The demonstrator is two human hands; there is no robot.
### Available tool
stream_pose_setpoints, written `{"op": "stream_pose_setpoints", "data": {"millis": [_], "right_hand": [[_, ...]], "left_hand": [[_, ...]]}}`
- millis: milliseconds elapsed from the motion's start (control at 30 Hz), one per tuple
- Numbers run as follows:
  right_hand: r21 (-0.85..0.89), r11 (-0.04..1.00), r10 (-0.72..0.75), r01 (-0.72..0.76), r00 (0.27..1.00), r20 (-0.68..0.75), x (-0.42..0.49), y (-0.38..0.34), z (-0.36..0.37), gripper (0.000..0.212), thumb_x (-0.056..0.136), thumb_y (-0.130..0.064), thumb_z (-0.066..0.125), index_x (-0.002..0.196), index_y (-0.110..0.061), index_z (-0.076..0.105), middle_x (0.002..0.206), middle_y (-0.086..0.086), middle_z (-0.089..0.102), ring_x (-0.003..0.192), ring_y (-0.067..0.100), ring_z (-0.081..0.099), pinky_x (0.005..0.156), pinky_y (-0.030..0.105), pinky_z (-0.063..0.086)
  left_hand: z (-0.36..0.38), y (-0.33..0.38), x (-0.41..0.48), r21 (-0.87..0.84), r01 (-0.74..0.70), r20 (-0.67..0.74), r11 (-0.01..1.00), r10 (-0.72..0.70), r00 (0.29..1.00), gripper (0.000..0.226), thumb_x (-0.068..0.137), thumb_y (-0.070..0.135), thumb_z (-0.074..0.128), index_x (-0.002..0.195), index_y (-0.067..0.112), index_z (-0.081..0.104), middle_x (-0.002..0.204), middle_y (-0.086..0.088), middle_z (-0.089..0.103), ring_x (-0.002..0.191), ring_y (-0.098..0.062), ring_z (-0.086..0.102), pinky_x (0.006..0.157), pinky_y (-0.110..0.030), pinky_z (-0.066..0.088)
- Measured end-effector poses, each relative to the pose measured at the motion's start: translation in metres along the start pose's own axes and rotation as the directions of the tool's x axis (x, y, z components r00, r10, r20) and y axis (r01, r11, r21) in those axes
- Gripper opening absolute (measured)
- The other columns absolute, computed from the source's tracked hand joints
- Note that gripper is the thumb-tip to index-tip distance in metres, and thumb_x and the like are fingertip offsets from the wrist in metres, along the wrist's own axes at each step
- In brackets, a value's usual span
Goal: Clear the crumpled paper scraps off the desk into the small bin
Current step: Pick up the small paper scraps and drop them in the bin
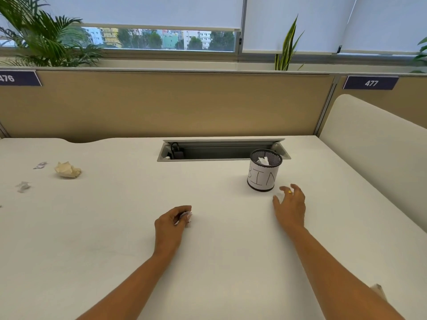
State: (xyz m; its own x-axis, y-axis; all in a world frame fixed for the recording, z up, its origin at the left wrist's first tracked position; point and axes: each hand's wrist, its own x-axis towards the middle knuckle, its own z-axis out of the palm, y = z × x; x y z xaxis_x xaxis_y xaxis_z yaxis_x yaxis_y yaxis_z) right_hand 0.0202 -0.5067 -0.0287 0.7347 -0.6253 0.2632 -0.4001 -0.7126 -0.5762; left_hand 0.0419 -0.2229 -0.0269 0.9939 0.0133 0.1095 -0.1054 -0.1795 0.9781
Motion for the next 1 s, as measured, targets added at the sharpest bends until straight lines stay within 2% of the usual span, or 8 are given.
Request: {"op": "stream_pose_setpoints", "data": {"millis": [100,200,400,500,633,767,867,1000], "right_hand": [[-0.183,0.982,-0.019,0.039,0.994,0.111,-0.003,0.003,0.002,0.039,0.096,-0.024,0.044,0.132,-0.008,0.047,0.146,0.011,0.037,0.139,0.024,0.028,0.116,0.042,0.022],[-0.265,0.961,-0.046,0.076,0.992,0.119,-0.005,0.001,0.004,0.04,0.098,-0.026,0.037,0.135,-0.011,0.043,0.145,0.007,0.04,0.138,0.021,0.03,0.116,0.043,0.019],[-0.314,0.947,-0.041,0.071,0.994,0.1,-0.006,-0.003,0.005,0.04,0.097,-0.025,0.037,0.133,-0.01,0.044,0.141,0.008,0.044,0.135,0.023,0.034,0.115,0.044,0.022],[-0.332,0.94,-0.05,0.078,0.994,0.093,-0.007,-0.002,0.007,0.039,0.096,-0.024,0.037,0.132,-0.01,0.045,0.139,0.008,0.045,0.134,0.023,0.036,0.113,0.044,0.025],[-0.353,0.932,-0.044,0.075,0.995,0.095,-0.007,0.0,0.008,0.039,0.096,-0.024,0.035,0.132,-0.011,0.044,0.141,0.007,0.044,0.135,0.022,0.035,0.113,0.044,0.024],[-0.365,0.928,-0.043,0.077,0.994,0.099,-0.006,0.001,0.01,0.04,0.096,-0.025,0.035,0.132,-0.011,0.043,0.141,0.007,0.044,0.135,0.022,0.034,0.113,0.043,0.024],[-0.364,0.928,-0.04,0.073,0.994,0.098,-0.006,0.001,0.011,0.04,0.096,-0.025,0.035,0.132,-0.011,0.044,0.141,0.007,0.044,0.134,0.022,0.035,0.113,0.043,0.025],[-0.367,0.927,-0.05,0.081,0.994,0.092,-0.007,0.0,0.011,0.04,0.095,-0.024,0.035,0.131,-0.009,0.045,0.139,0.009,0.046,0.133,0.023,0.037,0.112,0.045,0.026]], "left_hand": [[0.02,0.015,0.007,0.003,-0.025,0.08,1.0,0.025,0.996,0.017,0.082,-0.001,0.063,0.094,0.01,0.069,0.086,-0.006,0.069,0.075,-0.015,0.065,0.076,-0.016,0.052],[0.046,0.038,0.023,-0.006,-0.07,0.125,0.998,0.07,0.99,0.019,0.083,0.002,0.062,0.101,0.005,0.068,0.091,-0.006,0.068,0.076,-0.012,0.065,0.083,-0.028,0.054],[0.109,0.095,0.068,0.01,-0.191,0.258,0.982,0.182,0.949,0.02,0.086,0.002,0.058,0.104,0.0,0.066,0.101,-0.017,0.068,0.081,-0.018,0.062,0.074,-0.016,0.053],[0.139,0.118,0.084,0.058,-0.26,0.326,0.964,0.228,0.918,0.022,0.087,0.001,0.057,0.107,0.001,0.065,0.107,-0.018,0.068,0.091,-0.021,0.064,0.085,-0.026,0.052],[0.171,0.137,0.098,0.167,-0.333,0.423,0.928,0.238,0.874,0.027,0.09,-0.005,0.048,0.112,0.0,0.061,0.116,-0.018,0.064,0.108,-0.026,0.059,0.087,-0.024,0.047],[0.19,0.145,0.106,0.239,-0.357,0.503,0.903,0.199,0.841,0.036,0.088,-0.012,0.042,0.118,0.0,0.056,0.125,-0.018,0.058,0.117,-0.027,0.053,0.095,-0.028,0.044],[0.197,0.149,0.107,0.263,-0.362,0.548,0.894,0.171,0.819,0.04,0.085,-0.014,0.047,0.122,0.001,0.053,0.131,-0.018,0.053,0.122,-0.029,0.049,0.104,-0.034,0.041],[0.201,0.149,0.106,0.278,-0.396,0.563,0.875,0.186,0.805,0.04,0.087,-0.013,0.045,0.123,0.002,0.053,0.132,-0.016,0.053,0.125,-0.028,0.047,0.106,-0.034,0.039]]}}
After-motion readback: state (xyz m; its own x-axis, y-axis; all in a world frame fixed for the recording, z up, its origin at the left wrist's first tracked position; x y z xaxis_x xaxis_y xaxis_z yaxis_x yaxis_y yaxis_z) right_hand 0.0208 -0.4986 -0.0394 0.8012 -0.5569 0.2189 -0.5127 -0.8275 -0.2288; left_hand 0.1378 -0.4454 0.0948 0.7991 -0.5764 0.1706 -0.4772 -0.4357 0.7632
